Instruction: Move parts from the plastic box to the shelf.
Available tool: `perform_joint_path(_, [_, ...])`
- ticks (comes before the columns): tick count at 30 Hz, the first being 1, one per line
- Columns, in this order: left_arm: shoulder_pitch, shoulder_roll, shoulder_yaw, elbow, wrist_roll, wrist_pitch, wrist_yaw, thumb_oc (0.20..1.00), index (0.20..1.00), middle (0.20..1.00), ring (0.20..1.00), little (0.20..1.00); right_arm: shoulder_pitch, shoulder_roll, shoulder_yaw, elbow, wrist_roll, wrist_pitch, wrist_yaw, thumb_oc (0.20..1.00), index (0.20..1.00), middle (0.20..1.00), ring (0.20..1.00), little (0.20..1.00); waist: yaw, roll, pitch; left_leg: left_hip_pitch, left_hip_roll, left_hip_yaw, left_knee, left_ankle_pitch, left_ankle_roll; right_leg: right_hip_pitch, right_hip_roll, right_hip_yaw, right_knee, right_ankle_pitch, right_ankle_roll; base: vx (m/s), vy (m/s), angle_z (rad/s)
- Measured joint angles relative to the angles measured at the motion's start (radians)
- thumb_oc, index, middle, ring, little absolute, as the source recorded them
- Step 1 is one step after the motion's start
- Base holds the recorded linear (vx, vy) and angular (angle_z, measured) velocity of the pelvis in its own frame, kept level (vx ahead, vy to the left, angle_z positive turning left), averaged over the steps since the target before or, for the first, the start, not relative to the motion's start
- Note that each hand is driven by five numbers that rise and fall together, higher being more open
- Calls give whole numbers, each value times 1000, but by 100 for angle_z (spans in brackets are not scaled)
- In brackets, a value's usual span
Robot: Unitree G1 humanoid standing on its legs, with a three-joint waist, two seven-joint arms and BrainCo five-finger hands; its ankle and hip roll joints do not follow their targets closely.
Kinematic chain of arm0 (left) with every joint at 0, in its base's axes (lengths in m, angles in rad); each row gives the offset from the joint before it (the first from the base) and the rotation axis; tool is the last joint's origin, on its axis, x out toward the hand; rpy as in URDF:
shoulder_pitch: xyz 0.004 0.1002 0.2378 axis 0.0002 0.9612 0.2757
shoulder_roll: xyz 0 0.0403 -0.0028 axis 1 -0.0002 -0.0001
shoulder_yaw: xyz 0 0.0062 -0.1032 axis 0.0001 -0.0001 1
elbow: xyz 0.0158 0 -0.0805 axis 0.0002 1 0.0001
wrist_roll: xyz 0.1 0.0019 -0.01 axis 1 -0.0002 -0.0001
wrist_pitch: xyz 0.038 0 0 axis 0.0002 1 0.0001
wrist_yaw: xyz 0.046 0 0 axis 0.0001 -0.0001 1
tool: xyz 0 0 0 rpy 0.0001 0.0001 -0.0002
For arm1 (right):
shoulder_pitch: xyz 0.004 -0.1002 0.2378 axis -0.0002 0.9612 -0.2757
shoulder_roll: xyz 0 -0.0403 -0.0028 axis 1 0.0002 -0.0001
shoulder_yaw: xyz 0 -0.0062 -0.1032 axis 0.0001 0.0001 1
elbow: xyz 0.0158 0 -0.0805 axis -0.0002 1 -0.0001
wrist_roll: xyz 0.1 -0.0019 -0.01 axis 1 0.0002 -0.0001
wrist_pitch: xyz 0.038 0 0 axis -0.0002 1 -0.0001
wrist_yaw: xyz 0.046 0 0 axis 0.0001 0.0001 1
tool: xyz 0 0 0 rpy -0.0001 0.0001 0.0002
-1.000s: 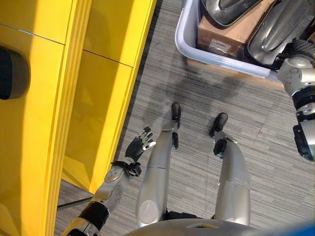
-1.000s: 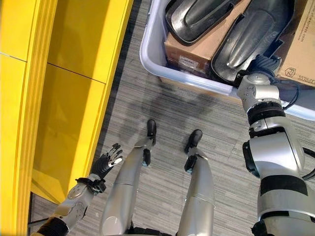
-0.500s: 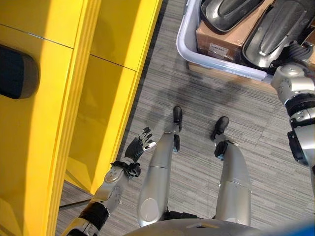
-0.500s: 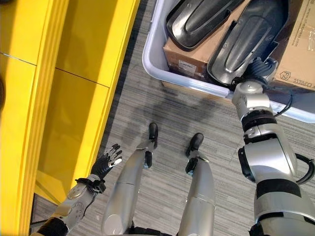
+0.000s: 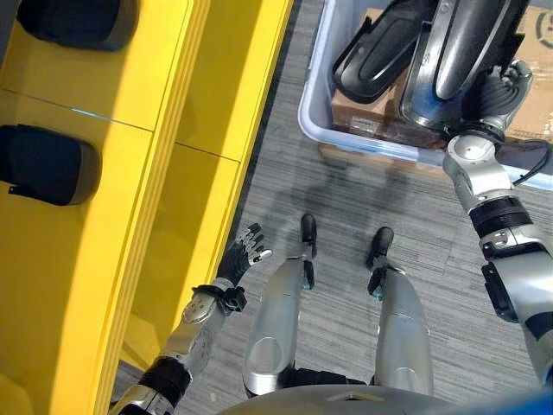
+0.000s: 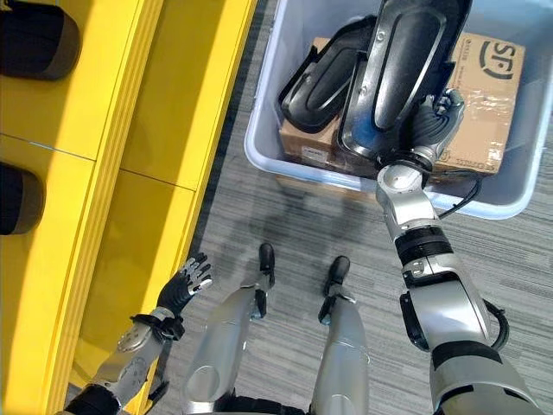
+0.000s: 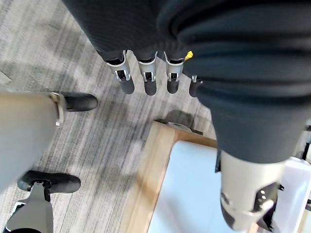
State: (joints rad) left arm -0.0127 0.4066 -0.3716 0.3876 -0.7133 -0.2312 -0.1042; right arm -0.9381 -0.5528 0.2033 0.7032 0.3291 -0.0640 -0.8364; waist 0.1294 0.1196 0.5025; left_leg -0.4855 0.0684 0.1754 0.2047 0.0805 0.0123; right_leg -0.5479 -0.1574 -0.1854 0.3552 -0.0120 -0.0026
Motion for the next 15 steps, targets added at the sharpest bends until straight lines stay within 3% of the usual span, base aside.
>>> perform_joint_path(8, [0, 1, 18, 38, 37, 2, -11, 1000, 1000, 1000, 1000, 1000, 6, -6, -45, 9, 12, -8, 28, 200, 200, 200, 200, 200, -6, 0, 1, 149, -4, 10, -102, 33, -10, 114, 10, 4, -42, 5, 2, -14, -67, -4])
perform_joint_path(15, [4, 1, 23, 54, 38, -6, -23, 1000, 1000, 1000, 1000, 1000, 51, 23, -67, 24, 171, -31, 201, 200, 200, 200, 200, 200, -6, 3, 2, 242, -1, 10, -137, 42, -17, 195, 13, -6, -42, -9, -1, -40, -65, 1])
